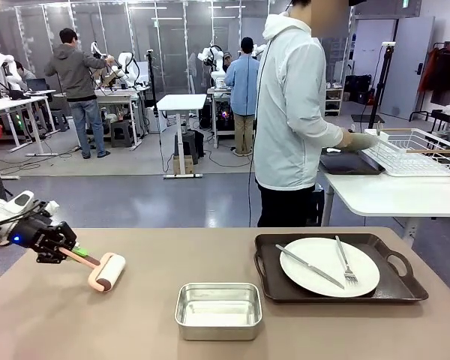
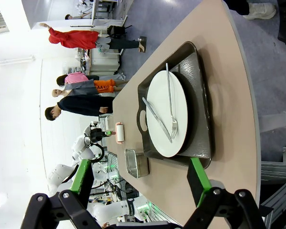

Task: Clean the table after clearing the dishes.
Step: When the left (or right) Handle tray is removed, use the left hand (or right hand) to clean the left (or right) side of the table with the Lint Roller.

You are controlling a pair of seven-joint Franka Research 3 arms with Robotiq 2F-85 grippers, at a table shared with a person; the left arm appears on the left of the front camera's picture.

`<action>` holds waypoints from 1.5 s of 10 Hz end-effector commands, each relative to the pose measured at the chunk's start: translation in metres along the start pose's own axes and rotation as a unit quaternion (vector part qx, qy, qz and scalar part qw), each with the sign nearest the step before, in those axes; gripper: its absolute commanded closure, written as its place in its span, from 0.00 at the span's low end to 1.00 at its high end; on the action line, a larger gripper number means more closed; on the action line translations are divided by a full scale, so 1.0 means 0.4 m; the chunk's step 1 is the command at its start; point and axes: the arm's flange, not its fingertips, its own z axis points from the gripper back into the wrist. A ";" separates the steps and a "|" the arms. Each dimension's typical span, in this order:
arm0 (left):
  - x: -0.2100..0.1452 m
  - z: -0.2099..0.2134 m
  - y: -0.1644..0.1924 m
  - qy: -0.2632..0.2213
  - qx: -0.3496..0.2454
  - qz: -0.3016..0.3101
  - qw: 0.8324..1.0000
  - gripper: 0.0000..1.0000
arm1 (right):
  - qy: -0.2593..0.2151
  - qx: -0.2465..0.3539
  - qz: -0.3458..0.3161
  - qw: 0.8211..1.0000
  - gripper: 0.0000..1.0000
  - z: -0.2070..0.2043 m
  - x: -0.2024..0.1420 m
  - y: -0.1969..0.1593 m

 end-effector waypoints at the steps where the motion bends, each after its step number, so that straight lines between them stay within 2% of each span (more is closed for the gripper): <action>1: 0.011 0.031 0.071 -0.046 0.072 0.001 0.996 0.79 | -0.001 0.001 0.002 1.000 0.00 0.001 -0.005 0.008; 3: -0.009 0.078 0.083 -0.078 0.138 0.007 0.987 0.79 | -0.001 0.001 0.002 1.000 0.00 0.001 -0.005 0.008; 7: -0.035 0.162 0.056 -0.152 0.214 0.000 0.965 0.79 | -0.001 0.001 0.002 1.000 0.00 0.001 -0.005 0.008; 10: -0.056 0.213 0.011 -0.210 0.284 -0.015 0.935 0.79 | -0.001 0.001 0.002 1.000 0.00 0.001 -0.005 0.008; 11: -0.061 0.225 -0.010 -0.224 0.296 -0.024 0.928 0.79 | -0.001 0.001 0.002 1.000 0.00 0.001 -0.005 0.008; 12: -0.069 0.237 -0.035 -0.233 0.286 -0.029 0.929 0.79 | -0.001 0.001 0.002 1.000 0.00 0.001 -0.005 0.008; 13: -0.077 0.253 -0.067 -0.227 0.254 -0.038 0.939 0.79 | -0.001 0.001 0.002 1.000 0.00 0.001 -0.005 0.008; 15: -0.125 0.294 -0.165 -0.252 0.254 -0.078 0.931 0.79 | -0.001 0.001 0.002 1.000 0.00 0.001 -0.005 0.008</action>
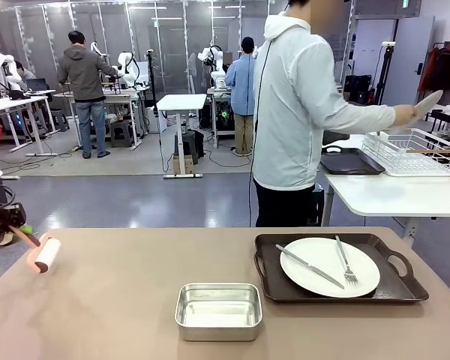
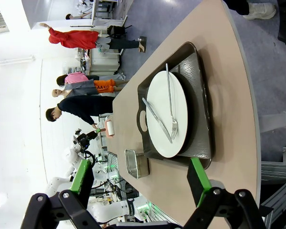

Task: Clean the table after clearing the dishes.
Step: When the left (or right) Handle tray is removed, use the left hand (or right hand) to clean the left (or right) side of the table with the Lint Roller.

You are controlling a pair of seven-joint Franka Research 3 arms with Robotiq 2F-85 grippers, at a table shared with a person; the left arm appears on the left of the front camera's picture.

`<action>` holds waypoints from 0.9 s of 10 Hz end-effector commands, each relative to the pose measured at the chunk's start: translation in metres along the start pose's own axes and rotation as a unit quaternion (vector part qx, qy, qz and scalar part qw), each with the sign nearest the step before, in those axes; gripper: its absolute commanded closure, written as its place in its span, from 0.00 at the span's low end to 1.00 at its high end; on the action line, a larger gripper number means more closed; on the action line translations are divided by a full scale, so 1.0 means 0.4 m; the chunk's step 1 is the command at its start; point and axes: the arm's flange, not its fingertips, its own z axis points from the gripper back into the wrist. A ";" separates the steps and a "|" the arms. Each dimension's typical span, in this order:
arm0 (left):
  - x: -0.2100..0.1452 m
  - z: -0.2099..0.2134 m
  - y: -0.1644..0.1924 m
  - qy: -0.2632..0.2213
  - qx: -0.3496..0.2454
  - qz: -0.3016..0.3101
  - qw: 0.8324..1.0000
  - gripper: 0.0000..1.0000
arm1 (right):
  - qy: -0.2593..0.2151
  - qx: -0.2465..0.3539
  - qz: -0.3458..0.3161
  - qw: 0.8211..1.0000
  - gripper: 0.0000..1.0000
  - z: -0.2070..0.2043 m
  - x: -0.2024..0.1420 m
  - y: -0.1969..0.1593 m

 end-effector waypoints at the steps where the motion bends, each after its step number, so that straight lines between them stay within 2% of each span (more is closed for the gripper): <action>1: -0.029 0.121 -0.079 -0.048 -0.002 -0.031 0.998 0.79 | -0.001 0.001 0.002 1.000 0.00 0.002 -0.005 0.008; 3: -0.031 0.236 -0.175 -0.070 0.008 -0.070 0.995 0.79 | -0.001 0.001 0.002 1.000 0.00 0.002 -0.005 0.008; 4: -0.025 0.251 -0.204 -0.070 0.008 -0.075 0.995 0.79 | -0.001 0.001 0.002 1.000 0.00 0.002 -0.005 0.008; 5: -0.024 0.247 -0.229 -0.052 0.002 -0.050 0.997 0.79 | -0.001 0.001 0.002 1.000 0.00 0.002 -0.005 0.008; 6: -0.006 0.236 -0.178 -0.064 -0.009 -0.073 0.995 0.79 | -0.001 0.001 0.002 1.000 0.00 0.002 -0.005 0.008; 9: -0.006 0.236 -0.178 -0.064 -0.009 -0.073 0.995 0.79 | -0.001 0.001 0.002 1.000 0.00 0.002 -0.005 0.008</action>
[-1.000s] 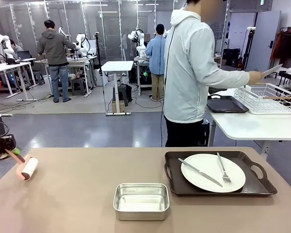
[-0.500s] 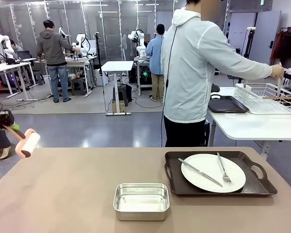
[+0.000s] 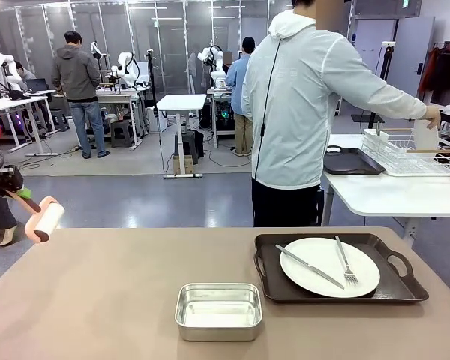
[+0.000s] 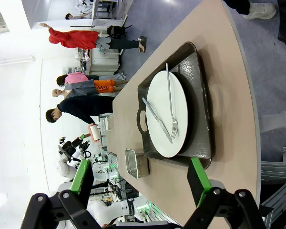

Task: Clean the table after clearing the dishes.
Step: When the left (or right) Handle tray is removed, use the left hand (or right hand) to clean the left (or right) side of the table with the Lint Roller, then place the Lint Roller back on top of the Airtight Container.

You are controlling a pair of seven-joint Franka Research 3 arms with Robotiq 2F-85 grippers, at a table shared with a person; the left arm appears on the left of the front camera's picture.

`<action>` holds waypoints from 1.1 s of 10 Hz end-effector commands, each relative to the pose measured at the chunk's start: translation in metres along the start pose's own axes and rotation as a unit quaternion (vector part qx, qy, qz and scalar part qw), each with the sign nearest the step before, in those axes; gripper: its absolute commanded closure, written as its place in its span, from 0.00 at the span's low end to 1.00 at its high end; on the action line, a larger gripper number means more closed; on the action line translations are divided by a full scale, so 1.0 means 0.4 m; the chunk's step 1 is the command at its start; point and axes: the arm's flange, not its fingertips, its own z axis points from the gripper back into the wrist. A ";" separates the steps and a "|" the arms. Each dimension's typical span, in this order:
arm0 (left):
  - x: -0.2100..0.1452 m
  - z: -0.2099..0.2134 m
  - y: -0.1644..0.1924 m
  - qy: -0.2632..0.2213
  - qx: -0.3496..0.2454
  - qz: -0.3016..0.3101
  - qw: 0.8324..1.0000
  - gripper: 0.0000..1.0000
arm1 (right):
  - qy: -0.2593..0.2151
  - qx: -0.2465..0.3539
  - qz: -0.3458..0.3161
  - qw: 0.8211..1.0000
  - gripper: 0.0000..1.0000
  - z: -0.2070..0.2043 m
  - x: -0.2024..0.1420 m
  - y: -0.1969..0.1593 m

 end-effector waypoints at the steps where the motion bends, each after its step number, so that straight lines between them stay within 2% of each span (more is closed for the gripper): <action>1: 0.009 0.001 0.006 -0.011 0.005 -0.010 1.000 0.79 | -0.001 0.001 0.002 1.000 0.00 0.002 -0.005 0.008; 11: 0.002 -0.003 0.000 -0.002 -0.001 0.000 1.000 0.79 | -0.001 0.001 0.002 1.000 0.00 0.002 -0.005 0.008</action>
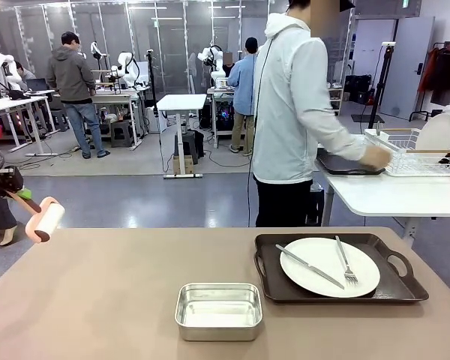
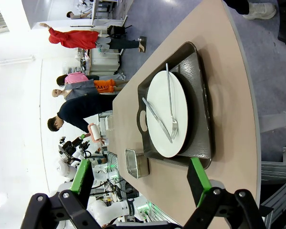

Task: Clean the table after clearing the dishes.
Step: Place the Lint Roller back on top of the Airtight Container.

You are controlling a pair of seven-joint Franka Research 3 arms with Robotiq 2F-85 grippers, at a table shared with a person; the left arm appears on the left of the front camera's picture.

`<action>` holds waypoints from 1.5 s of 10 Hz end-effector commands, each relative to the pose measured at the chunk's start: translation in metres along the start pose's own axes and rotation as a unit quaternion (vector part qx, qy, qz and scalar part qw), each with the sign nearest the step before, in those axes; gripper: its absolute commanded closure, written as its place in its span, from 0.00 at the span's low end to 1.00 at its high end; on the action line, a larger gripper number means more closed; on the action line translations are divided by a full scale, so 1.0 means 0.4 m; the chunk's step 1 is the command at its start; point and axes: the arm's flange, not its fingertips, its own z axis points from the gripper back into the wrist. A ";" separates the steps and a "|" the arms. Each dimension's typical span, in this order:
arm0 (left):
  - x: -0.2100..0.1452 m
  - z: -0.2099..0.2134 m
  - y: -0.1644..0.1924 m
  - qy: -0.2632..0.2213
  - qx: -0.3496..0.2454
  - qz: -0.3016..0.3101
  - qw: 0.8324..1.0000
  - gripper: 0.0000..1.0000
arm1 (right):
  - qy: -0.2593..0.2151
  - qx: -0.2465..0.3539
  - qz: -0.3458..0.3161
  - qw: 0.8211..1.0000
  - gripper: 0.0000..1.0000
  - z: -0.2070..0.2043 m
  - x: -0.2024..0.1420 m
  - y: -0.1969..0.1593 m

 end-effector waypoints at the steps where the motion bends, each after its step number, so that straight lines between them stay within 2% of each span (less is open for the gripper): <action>1: 0.029 0.035 -0.064 -0.006 0.000 -0.071 0.997 0.79 | -0.001 0.001 0.002 1.000 0.00 0.002 -0.005 0.008; 2: 0.039 0.057 -0.132 0.007 0.009 -0.133 0.991 0.79 | -0.001 0.001 0.002 1.000 0.00 0.002 -0.005 0.008; 3: 0.034 0.085 -0.237 0.023 -0.004 -0.220 0.975 0.79 | -0.001 0.001 0.002 1.000 0.00 0.002 -0.005 0.008; 5: -0.028 0.096 -0.439 0.069 -0.008 -0.377 0.924 0.79 | -0.001 0.001 0.002 1.000 0.00 0.002 -0.005 0.008; 7: -0.104 0.094 -0.629 0.115 -0.078 -0.498 0.856 0.79 | -0.001 0.001 0.002 1.000 0.00 0.002 -0.005 0.008; 8: -0.150 0.074 -0.730 0.139 -0.095 -0.565 0.808 0.79 | -0.001 0.001 0.002 1.000 0.00 0.002 -0.005 0.008; 10: -0.200 0.022 -0.881 0.152 -0.142 -0.644 0.736 0.79 | -0.001 0.001 0.002 1.000 0.00 0.002 -0.005 0.008; 12: -0.231 -0.043 -0.988 0.160 -0.180 -0.703 0.669 0.79 | -0.001 0.001 0.002 1.000 0.00 0.002 -0.005 0.008; 14: -0.239 -0.104 -1.064 0.178 -0.202 -0.728 0.630 0.79 | -0.001 0.001 0.002 1.000 0.00 0.002 -0.005 0.008; 15: -0.237 -0.121 -1.090 0.183 -0.227 -0.729 0.620 0.79 | -0.001 0.001 0.002 1.000 0.00 0.002 -0.005 0.008</action>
